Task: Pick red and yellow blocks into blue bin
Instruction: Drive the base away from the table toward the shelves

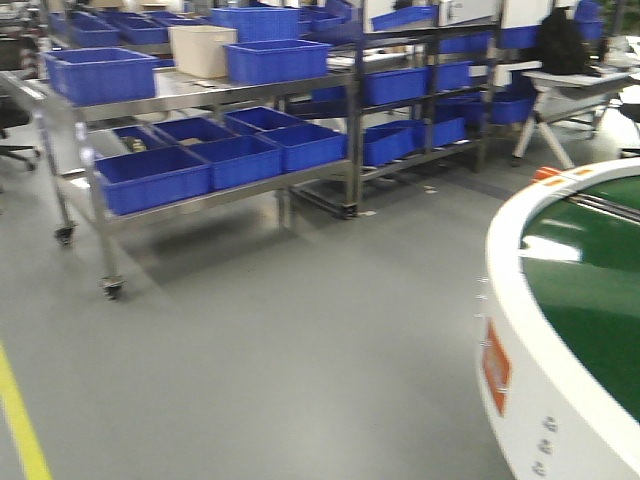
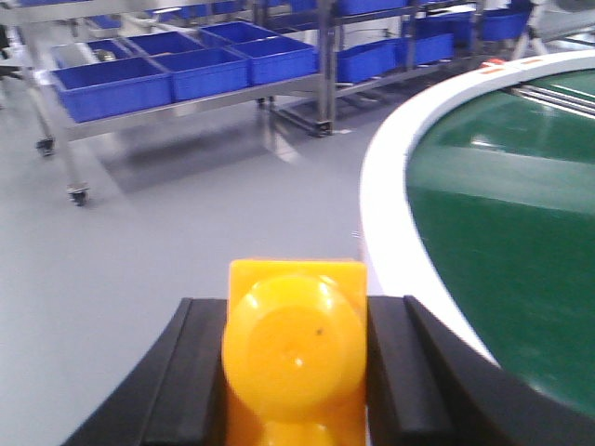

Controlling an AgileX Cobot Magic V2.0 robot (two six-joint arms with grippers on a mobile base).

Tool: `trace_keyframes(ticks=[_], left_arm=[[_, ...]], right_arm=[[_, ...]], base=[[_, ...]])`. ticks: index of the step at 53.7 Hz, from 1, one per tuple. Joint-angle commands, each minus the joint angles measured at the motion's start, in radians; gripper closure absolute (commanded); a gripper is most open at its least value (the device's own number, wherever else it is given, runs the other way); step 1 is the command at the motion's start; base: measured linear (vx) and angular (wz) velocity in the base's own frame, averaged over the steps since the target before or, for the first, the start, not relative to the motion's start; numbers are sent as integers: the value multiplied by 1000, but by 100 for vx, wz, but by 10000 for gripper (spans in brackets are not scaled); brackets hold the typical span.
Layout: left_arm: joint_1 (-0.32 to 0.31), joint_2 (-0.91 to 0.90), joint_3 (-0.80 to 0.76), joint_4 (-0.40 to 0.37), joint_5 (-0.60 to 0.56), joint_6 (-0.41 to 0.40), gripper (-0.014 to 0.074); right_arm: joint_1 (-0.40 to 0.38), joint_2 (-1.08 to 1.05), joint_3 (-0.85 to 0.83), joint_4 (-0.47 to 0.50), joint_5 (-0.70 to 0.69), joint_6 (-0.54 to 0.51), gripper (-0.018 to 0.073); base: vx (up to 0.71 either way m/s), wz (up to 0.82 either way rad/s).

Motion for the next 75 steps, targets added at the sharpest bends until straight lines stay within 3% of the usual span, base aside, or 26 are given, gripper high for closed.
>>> trace_keyframes(ticks=[1, 34, 75], left_arm=[[-2, 2, -28, -15, -77, -3, 596], [-2, 2, -28, -15, -77, -3, 596], [-2, 2, -28, -15, -77, -3, 596]], right_arm=[[-3, 4, -30, -38, -64, -2, 569], [-3, 4, -30, -38, -64, -2, 569], [-3, 4, -30, -38, -63, -2, 569]], base=[[0, 49], [15, 34], [38, 10]])
